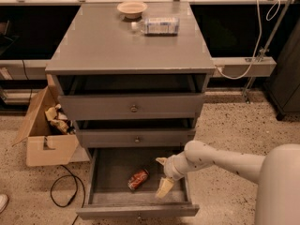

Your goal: Pick coke can from bottom drawer and place on counter

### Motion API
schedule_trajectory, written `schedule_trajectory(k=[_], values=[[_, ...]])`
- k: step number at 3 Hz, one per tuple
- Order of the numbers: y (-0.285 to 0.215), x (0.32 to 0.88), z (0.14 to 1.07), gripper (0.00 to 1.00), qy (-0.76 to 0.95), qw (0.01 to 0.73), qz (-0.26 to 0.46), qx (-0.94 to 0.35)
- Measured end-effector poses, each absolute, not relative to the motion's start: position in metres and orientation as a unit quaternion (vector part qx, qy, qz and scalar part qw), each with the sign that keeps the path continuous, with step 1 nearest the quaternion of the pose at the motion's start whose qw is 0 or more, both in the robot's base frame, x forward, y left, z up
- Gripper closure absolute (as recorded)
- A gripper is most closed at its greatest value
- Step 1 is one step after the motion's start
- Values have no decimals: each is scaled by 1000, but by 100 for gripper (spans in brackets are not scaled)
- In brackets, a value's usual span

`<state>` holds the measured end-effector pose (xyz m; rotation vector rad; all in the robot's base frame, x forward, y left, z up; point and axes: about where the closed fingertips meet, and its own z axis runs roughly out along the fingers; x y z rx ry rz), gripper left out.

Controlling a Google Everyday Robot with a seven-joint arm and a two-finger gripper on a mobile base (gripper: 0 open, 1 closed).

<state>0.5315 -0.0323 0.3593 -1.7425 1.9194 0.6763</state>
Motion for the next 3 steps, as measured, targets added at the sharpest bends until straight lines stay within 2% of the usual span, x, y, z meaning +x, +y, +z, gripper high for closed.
schedule_trajectory(k=[2,3], values=[[-32,547,345,0,690,240,255,-633],[-28,556,308,0,695,229,256,-632]])
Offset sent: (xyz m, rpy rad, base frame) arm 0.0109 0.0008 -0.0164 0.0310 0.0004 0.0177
